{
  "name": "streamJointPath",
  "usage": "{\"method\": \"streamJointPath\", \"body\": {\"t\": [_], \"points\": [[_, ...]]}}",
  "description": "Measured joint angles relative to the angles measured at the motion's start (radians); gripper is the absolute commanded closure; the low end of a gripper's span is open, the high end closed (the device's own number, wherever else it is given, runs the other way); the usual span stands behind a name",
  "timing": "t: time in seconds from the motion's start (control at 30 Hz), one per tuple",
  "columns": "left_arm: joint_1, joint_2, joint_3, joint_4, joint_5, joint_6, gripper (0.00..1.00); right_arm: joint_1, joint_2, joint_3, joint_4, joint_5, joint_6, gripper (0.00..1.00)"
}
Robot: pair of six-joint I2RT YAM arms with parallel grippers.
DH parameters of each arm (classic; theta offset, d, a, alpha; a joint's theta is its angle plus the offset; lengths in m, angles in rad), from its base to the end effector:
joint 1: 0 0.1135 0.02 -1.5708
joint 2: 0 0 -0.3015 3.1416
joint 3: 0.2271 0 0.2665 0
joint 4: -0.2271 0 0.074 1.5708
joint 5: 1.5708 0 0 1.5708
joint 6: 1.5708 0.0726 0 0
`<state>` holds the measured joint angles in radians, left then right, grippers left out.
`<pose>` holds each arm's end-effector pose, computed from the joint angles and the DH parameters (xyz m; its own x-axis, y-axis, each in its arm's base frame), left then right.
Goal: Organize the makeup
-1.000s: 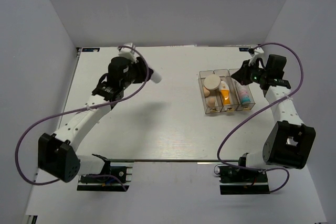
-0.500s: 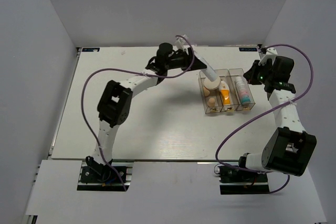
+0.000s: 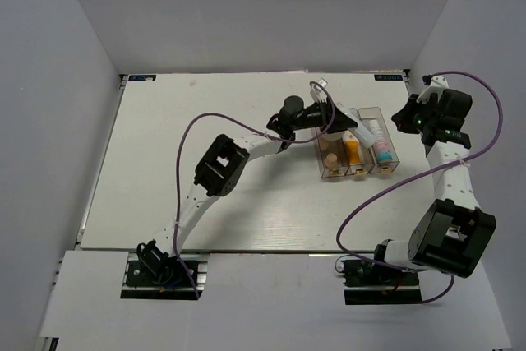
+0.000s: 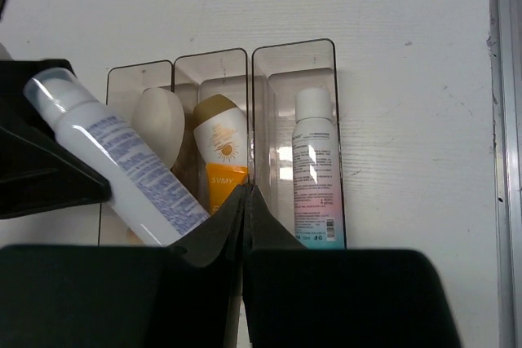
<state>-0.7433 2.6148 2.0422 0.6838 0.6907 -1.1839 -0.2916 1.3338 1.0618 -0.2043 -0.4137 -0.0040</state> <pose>0.4550 -0.4811 0.1893 -0.8839 -0.1571 -0.4405 0.4484 -0.0171 -0.8937 0.3343 -0.0699 0.3302 -0.4388 0.1279 -0.8894 -0.0807 0.9802 0.1808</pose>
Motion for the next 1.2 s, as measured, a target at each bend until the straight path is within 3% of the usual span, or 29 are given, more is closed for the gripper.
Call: {"method": "streamJointPath", "body": {"t": [0.37,0.73,0.9,1.2], "points": [[-0.062,0.040,0.003,0.033,-0.132,-0.052,1.00,-0.026,-0.003,0.004,-0.003,-0.008,0.022,1.00],[-0.111,0.040,0.012,-0.134,-0.304,0.034,1.00,-0.029,-0.011,0.004,-0.004,-0.061,0.021,1.00],[-0.124,0.040,0.029,-0.195,-0.378,0.061,1.00,-0.030,-0.013,0.004,-0.021,-0.125,-0.040,0.84],[-0.134,0.039,0.048,-0.240,-0.456,0.074,0.88,-0.030,-0.013,0.012,-0.067,-0.217,-0.142,0.79]]}}
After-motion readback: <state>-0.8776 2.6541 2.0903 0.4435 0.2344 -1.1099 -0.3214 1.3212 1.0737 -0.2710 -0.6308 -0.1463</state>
